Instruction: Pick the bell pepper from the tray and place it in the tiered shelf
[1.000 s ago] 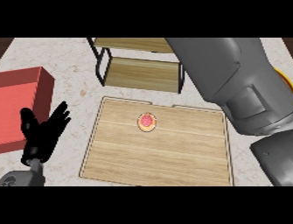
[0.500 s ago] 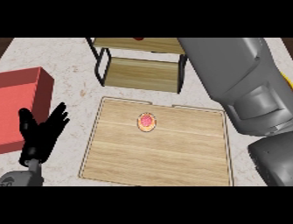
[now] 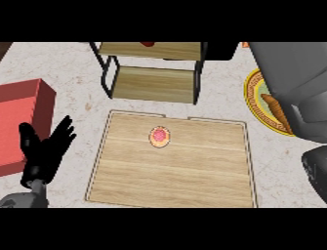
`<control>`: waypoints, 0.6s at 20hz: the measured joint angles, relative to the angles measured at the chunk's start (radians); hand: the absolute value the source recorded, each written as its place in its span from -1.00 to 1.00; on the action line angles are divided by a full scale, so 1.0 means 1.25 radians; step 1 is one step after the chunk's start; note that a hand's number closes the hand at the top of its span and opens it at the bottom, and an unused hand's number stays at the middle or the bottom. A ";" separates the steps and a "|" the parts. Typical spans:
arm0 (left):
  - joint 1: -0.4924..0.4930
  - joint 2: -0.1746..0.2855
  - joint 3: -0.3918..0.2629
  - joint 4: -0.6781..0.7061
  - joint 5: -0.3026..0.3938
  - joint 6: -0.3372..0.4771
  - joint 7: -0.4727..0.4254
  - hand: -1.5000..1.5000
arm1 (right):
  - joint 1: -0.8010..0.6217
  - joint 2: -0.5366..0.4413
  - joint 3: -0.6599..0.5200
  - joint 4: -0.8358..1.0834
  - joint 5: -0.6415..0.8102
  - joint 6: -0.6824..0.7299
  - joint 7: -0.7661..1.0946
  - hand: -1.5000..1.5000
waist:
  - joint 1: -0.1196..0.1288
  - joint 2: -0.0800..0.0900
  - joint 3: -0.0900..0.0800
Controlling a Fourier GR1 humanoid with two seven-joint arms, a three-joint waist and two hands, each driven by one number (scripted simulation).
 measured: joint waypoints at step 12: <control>0.032 0.017 0.031 0.000 0.012 -0.020 -0.012 0.00 | 0.188 -0.134 -0.029 -0.288 -0.049 0.073 0.091 -1.00 | -0.028 -0.010 0.001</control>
